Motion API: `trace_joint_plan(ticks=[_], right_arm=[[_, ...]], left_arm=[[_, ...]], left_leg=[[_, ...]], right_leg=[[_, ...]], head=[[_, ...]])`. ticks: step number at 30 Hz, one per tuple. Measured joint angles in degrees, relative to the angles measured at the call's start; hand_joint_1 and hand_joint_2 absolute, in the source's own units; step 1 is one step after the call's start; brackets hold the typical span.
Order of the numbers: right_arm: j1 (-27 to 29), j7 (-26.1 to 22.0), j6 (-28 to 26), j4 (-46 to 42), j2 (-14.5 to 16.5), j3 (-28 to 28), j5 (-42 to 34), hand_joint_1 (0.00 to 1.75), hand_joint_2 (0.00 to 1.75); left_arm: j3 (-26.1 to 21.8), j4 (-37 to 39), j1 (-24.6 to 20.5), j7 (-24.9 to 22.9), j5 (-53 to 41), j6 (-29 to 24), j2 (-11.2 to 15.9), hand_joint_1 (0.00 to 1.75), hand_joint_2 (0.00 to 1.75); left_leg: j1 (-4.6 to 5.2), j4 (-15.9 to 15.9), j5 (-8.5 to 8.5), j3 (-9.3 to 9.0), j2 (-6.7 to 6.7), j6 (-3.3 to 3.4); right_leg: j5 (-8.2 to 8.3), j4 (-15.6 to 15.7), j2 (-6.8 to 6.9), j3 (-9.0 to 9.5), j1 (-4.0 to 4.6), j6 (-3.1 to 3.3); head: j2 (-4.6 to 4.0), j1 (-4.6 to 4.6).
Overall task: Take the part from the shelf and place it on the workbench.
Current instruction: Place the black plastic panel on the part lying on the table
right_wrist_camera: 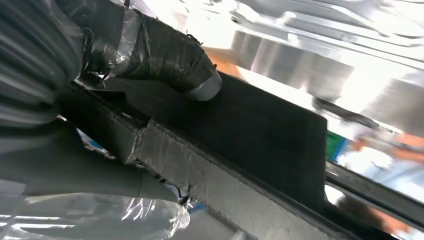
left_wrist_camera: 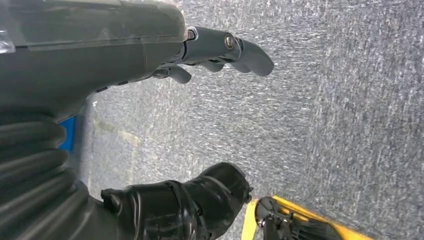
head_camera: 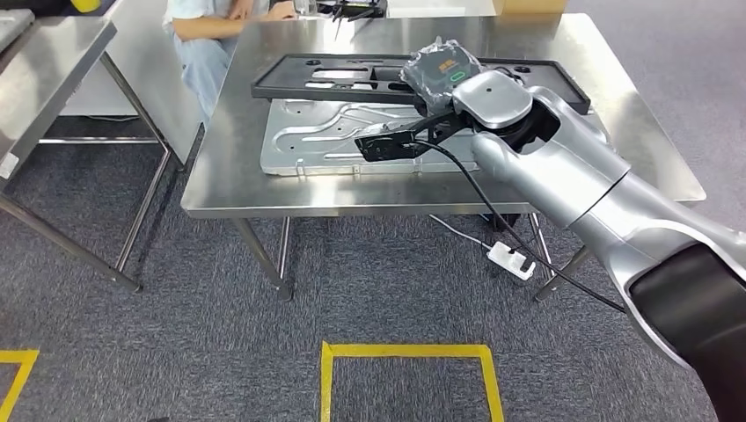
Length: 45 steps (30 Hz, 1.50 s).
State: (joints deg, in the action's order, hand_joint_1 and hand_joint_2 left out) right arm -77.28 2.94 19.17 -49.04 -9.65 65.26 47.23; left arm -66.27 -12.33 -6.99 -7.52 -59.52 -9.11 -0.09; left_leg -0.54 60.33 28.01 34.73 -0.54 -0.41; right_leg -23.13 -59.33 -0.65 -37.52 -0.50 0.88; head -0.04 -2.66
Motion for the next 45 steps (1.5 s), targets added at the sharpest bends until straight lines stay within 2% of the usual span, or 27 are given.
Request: trace_joint_plan(ticks=[3, 4, 5, 6, 7, 8, 10, 11, 13, 15, 17, 19, 20, 21, 22, 24, 26, 30, 32, 35, 36, 37, 38, 40, 41, 42, 45], right_arm=[[0.11, 0.1, -0.03, -0.03, -0.04, -0.22, 0.0, 1.75, 1.75], [0.27, 0.09, -0.02, -0.03, -0.05, -0.24, 0.0, 1.75, 1.75], [0.47, 0.08, -0.02, -0.03, -0.05, -0.24, 0.0, 1.75, 1.75], [0.65, 0.07, -0.01, -0.03, -0.05, -0.24, 0.0, 1.75, 1.75], [0.75, 0.06, -0.01, -0.03, -0.05, -0.25, 0.0, 1.75, 1.75], [0.76, 0.05, -0.01, -0.03, -0.05, -0.27, 0.0, 1.75, 1.75], [0.58, 0.05, 0.03, -0.04, -0.07, -0.35, 0.0, 1.75, 1.75], [0.5, 0.05, 0.07, -0.08, -0.07, -0.39, -0.02, 1.75, 1.75], [0.49, 0.05, 0.21, -0.22, -0.08, -0.43, -0.06, 1.75, 1.75], [0.57, 0.09, 0.3, -0.46, -0.15, -0.49, -0.09, 1.75, 1.75], [0.47, 0.21, 0.33, -0.64, -0.3, -0.64, -0.14, 1.75, 1.75], [0.58, 0.29, 0.36, -0.74, -0.37, -0.73, -0.25, 1.75, 1.75], [0.79, 0.31, 0.37, -0.8, -0.37, -0.72, -0.29, 1.75, 1.75], [1.04, 0.31, 0.39, -0.88, -0.37, -0.72, -0.32, 1.75, 1.75], [1.24, 0.31, 0.4, -0.93, -0.38, -0.72, -0.34, 1.75, 1.75], [1.37, 0.35, 0.4, -0.98, -0.42, -0.72, -0.38, 1.75, 1.75], [1.36, 0.38, 0.42, -1.07, -0.44, -0.72, -0.46, 1.75, 1.75], [1.61, 0.45, 0.55, -1.51, -0.54, -0.72, -0.67, 1.75, 1.75], [1.59, 0.52, 0.56, -1.6, -0.63, -0.73, -0.69, 1.75, 1.75], [1.7, 0.62, 0.58, -1.76, -0.66, -0.74, -0.75, 1.75, 1.75], [1.89, 0.61, 0.6, -1.78, -0.67, -0.74, -0.78, 1.75, 1.75], [2.12, 0.61, 0.62, -1.78, -0.67, -0.74, -0.78, 1.75, 1.75], [2.33, 0.61, 0.63, -1.78, -0.67, -0.74, -0.79, 1.75, 1.75], [2.46, 0.62, 0.65, -1.79, -0.69, -0.74, -0.79, 1.75, 1.75], [2.37, 0.62, 0.64, -1.83, -0.72, -0.74, -0.78, 1.75, 1.75], [2.27, 0.62, 0.63, -1.87, -0.73, -0.74, -0.78, 1.75, 1.75], [2.26, 0.61, 0.57, -1.96, -0.77, -0.75, -0.77, 1.75, 1.75]], left_arm=[[0.0, 0.0, -0.04, 0.0, 0.0, -0.02, 0.0, 0.0, 1.75], [0.0, 0.0, -0.03, 0.0, 0.0, -0.02, -0.01, 0.0, 1.75], [0.01, 0.0, 0.0, 0.0, -0.01, -0.02, -0.04, 0.0, 1.75], [0.01, 0.0, 0.01, 0.0, 0.0, -0.02, -0.06, 0.0, 1.75], [0.01, 0.0, 0.02, 0.0, 0.0, -0.03, -0.07, 0.0, 1.75], [0.01, 0.0, 0.01, 0.0, 0.0, -0.04, -0.07, 0.0, 1.75], [0.02, 0.0, -0.04, 0.0, 0.01, -0.09, -0.03, 0.0, 1.75], [0.02, 0.0, -0.08, 0.0, 0.01, -0.11, -0.02, 0.0, 1.75], [0.02, 0.0, -0.12, 0.0, 0.03, -0.14, 0.01, 0.0, 1.75], [0.02, 0.0, -0.03, 0.0, 0.08, -0.15, 0.02, 0.0, 1.75], [0.02, 0.0, -0.01, 0.0, 0.09, -0.16, -0.01, 0.0, 1.75], [0.01, 0.0, -0.12, 0.0, 0.09, -0.17, -0.02, 0.0, 1.75], [0.0, 0.0, -0.16, 0.0, 0.09, -0.19, -0.03, 0.0, 1.75], [0.0, 0.0, -0.17, 0.0, 0.09, -0.21, -0.04, 0.0, 1.75], [0.01, 0.0, -0.14, 0.0, 0.1, -0.25, -0.07, 0.0, 1.75], [0.01, 0.0, -0.04, 0.01, 0.11, -0.34, -0.1, 0.0, 1.75], [0.0, 0.0, -0.08, 0.07, 0.14, -0.51, -0.11, 0.0, 1.75], [0.0, 0.0, -0.14, 0.19, 0.18, -0.85, -0.14, 0.0, 1.75], [0.01, 0.0, -0.08, 0.2, 0.18, -0.92, -0.13, 0.0, 1.75], [0.01, 0.0, -0.15, 0.2, 0.18, -0.97, -0.13, 0.0, 1.75], [0.01, 0.0, -0.13, 0.2, 0.18, -0.97, -0.16, 0.0, 1.75], [0.02, 0.0, -0.1, 0.22, 0.18, -0.98, -0.19, 0.0, 1.75], [0.02, 0.0, -0.08, 0.26, 0.18, -1.01, -0.22, 0.0, 1.75], [0.02, 0.0, -0.07, 0.37, 0.18, -1.1, -0.19, 0.0, 1.75], [0.02, 0.0, -0.11, 0.43, 0.17, -1.16, -0.16, 0.0, 1.75], [0.02, 0.0, -0.16, 0.47, 0.14, -1.23, -0.13, 0.0, 1.75], [0.02, 0.0, -0.22, 0.52, -0.02, -1.43, -0.09, 0.0, 1.75]], left_leg=[[-0.12, 9.82, 4.06, 5.02, 0.24, -0.67], [-0.13, 12.89, 4.77, 6.82, 0.24, -0.76], [-0.13, 14.25, 4.5, 7.89, 0.24, -0.76], [-0.12, 13.51, 3.16, 7.95, 0.24, -0.67], [-0.1, 10.77, 1.05, 6.97, 0.24, -0.47], [-0.04, 6.69, -1.31, 5.36, 0.24, -0.17], [0.35, 0.14, -3.83, 2.27, 0.23, 0.51], [0.58, -1.41, -3.99, 1.47, 0.22, 0.78], [0.9, -2.11, -3.71, 1.02, 0.2, 1.15], [0.6, -2.71, -3.87, 0.57, 0.3, 1.58], [0.24, -3.31, -3.97, -0.05, 0.41, 2.02], [0.21, -3.29, -3.74, -0.26, 0.41, 2.32], [0.21, -3.2, -3.6, -0.34, 0.4, 2.4], [0.2, -3.1, -3.4, -0.43, 0.36, 2.43], [0.18, -2.94, -3.14, -0.57, 0.31, 2.4], [0.1, -2.32, -2.33, -0.9, 0.19, 2.09], [0.26, -1.47, -1.47, -0.83, 0.09, 1.53], [0.35, -0.99, -0.79, -0.59, 0.09, 0.55], [0.26, 1.56, 0.78, 0.41, 0.19, 0.02], [0.15, 11.77, 4.83, 5.87, 0.27, -0.55], [0.14, 14.24, 5.09, 7.51, 0.27, -0.55], [0.16, 14.55, 4.08, 8.18, 0.27, -0.43], [0.21, 12.56, 2.03, 7.71, 0.26, -0.17], [0.52, 5.14, -2.64, 4.77, 0.25, 0.68], [0.75, 1.85, -3.83, 3.27, 0.24, 1.1], [0.96, -0.11, -4.18, 2.31, 0.24, 1.41], [1.01, -1.97, -3.87, 1.26, 0.32, 1.89]], right_leg=[[-0.33, 0.07, -0.07, 0.4, 0.0, 0.61], [-0.49, 0.06, -0.1, 0.58, 0.06, 0.74], [-0.67, 0.04, -0.14, 0.81, 0.13, 0.81], [-0.89, 0.02, -0.19, 1.13, 0.22, 0.83], [-1.13, 0.0, -0.21, 1.52, 0.31, 0.82], [-1.4, 0.0, -0.22, 1.97, 0.38, 0.78], [-1.75, 0.18, -0.21, 2.53, 0.49, 0.55], [-1.79, 0.31, -0.21, 2.59, 0.46, 0.34], [-1.75, 0.55, -0.22, 2.55, 0.4, -0.18], [-2.21, 0.24, -0.16, 2.4, 0.5, -0.77], [-4.35, -3.78, -0.04, 0.47, 0.52, -1.32], [-7.11, -11.2, 0.04, -3.48, 0.31, -1.69], [-7.63, -14.03, 0.06, -5.28, 0.2, -1.82], [-7.17, -15.16, 0.07, -6.34, 0.06, -1.91], [-5.87, -14.39, 0.11, -6.46, -0.06, -1.94], [-1.6, -7.98, 0.25, -4.18, -0.23, -1.86], [0.44, -2.44, 0.27, -1.57, -0.17, -1.59], [-0.24, -0.78, -0.09, -0.64, -0.1, -0.59], [-0.38, -0.57, -0.15, -0.25, -0.34, -0.06], [-0.73, -0.56, -0.26, 0.21, -0.27, 0.4], [-0.88, -0.57, -0.29, 0.42, -0.17, 0.49], [-1.09, -0.57, -0.31, 0.73, -0.05, 0.56], [-1.33, -0.56, -0.33, 1.14, 0.07, 0.59], [-1.83, -0.5, -0.32, 1.99, 0.31, 0.55], [-1.99, -0.46, -0.33, 2.21, 0.4, 0.44], [-2.05, -0.34, -0.32, 2.3, 0.44, 0.27], [-2.11, 0.13, -0.25, 2.4, 0.46, -0.53]], head=[[-0.01, -0.25], [-0.01, -0.24], [-0.01, -0.25], [-0.01, -0.25], [-0.01, -0.25], [-0.01, -0.25], [-0.01, -0.2], [-0.01, -0.2], [-0.01, -0.21], [0.0, -0.16], [0.0, 0.07], [0.0, 0.3], [-0.01, 0.31], [-0.01, 0.32], [-0.01, 0.33], [-0.01, 0.33], [0.0, 0.32], [0.0, 0.15], [0.0, -0.01], [-0.01, -0.18], [-0.01, -0.17], [-0.01, -0.17], [-0.01, -0.16], [-0.01, -0.12], [-0.01, -0.1], [-0.01, -0.09], [0.0, -0.08]])
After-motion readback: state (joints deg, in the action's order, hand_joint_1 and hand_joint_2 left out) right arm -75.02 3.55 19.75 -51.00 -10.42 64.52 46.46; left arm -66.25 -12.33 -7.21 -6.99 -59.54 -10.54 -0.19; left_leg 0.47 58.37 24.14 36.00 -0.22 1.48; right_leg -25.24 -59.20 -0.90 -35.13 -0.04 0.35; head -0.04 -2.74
